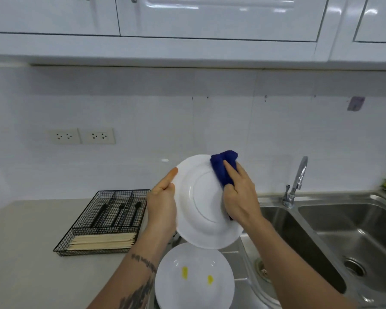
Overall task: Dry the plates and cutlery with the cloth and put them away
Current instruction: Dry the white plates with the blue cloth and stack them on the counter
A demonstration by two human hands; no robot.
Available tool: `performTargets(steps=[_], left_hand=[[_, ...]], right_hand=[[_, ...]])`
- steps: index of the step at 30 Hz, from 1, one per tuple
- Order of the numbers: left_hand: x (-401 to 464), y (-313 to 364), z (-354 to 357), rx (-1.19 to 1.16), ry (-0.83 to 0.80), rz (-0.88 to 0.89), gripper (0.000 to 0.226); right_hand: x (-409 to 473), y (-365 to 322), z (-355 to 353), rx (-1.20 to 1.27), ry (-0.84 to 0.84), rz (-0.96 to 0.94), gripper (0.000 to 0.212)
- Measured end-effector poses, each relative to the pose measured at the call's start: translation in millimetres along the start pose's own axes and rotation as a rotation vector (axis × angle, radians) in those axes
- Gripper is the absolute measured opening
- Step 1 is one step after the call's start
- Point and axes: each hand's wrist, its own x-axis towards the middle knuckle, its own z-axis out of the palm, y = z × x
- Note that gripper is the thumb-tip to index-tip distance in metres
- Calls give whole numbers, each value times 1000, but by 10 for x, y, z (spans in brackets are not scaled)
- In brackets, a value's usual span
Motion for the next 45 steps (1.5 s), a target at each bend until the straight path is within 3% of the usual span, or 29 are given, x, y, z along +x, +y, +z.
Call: performTargets(steps=[3,5,9,13,17,21,24,30,35,41,45], left_hand=[[-69,-21,49,25,-42,30,46],[-60,20,73,-2,-59,47,47],[-40,117,62,-200,-69,5,35],[-45,75,-36,-58,-31,58,42],[6,69,-146,-192,65,49,40],[-54,-76,-219,-206,-62,28,42],[62,3,-322,9,-213,42,43],[401,310,-182,166,-330,42,37],[335,216,-96,26,-266,11,36],[375,64,-74,-272,-61,-16,35],[224,-123,121,-340,-5,-90,37]], right_hand=[[74,-249,-7,-198,-70,-74,74],[-36,-377,71,-305,-73,-233,73],[-271,-321,220,-250,-91,-428,74],[-94,-192,129,-81,-16,-210,71],[-90,-10,-13,291,-23,160,66],[-192,116,-69,489,-59,340,69],[-129,81,-251,451,-24,238,65],[66,-26,-475,278,-193,-18,66],[5,56,-334,134,-71,-66,72],[-689,67,167,265,75,19,88],[-986,-80,468,-41,92,-137,88]])
